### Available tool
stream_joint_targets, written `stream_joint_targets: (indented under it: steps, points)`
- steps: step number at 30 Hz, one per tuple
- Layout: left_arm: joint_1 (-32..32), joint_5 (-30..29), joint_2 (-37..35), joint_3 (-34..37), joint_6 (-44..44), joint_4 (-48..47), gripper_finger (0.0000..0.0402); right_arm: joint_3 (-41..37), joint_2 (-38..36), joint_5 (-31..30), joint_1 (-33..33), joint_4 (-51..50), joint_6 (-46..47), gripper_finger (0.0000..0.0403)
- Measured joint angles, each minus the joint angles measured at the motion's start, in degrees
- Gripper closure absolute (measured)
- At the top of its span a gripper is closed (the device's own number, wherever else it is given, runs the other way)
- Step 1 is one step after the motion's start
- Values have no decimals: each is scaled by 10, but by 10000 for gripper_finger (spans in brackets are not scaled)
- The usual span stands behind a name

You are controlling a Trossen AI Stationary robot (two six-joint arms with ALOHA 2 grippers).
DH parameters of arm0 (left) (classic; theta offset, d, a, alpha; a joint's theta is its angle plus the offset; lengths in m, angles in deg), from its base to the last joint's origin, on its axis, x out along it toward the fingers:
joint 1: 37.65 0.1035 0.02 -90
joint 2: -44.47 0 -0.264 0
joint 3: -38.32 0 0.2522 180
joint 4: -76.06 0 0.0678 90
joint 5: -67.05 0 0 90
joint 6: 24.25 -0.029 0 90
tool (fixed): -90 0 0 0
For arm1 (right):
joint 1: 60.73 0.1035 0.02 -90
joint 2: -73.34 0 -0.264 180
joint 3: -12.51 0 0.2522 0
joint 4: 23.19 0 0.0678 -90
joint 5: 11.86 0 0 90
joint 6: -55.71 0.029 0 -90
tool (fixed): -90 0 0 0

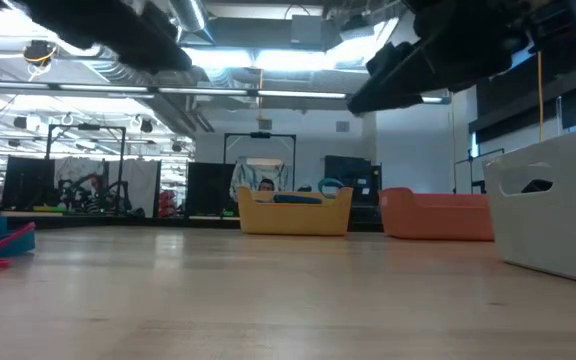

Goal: Sort rubber bands into baskets
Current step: Put the red rubber band into the orange bin

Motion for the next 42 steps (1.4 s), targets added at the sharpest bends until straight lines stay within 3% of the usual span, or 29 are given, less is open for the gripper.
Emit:
stream_joint_targets:
  steps: [6, 15, 22, 30, 42]
  points:
    - [-56, -13, 40, -70, 4, -69, 222, -15, 0, -6, 0, 48, 10, 178]
    - [-114, -17, 145, -208, 128, -317, 222, -15, 0, -6, -3, 55, 10, 178]
    - [-134, 11, 188, -221, 222, -418, 222, -15, 0, -6, -3, 55, 10, 178]
    - [-135, 26, 231, -209, 249, -437, 222, -15, 0, -33, -3, 56, 9, 178]
    - [-125, 45, 282, -209, 177, -425, 222, -15, 0, -39, -3, 56, -3, 178]
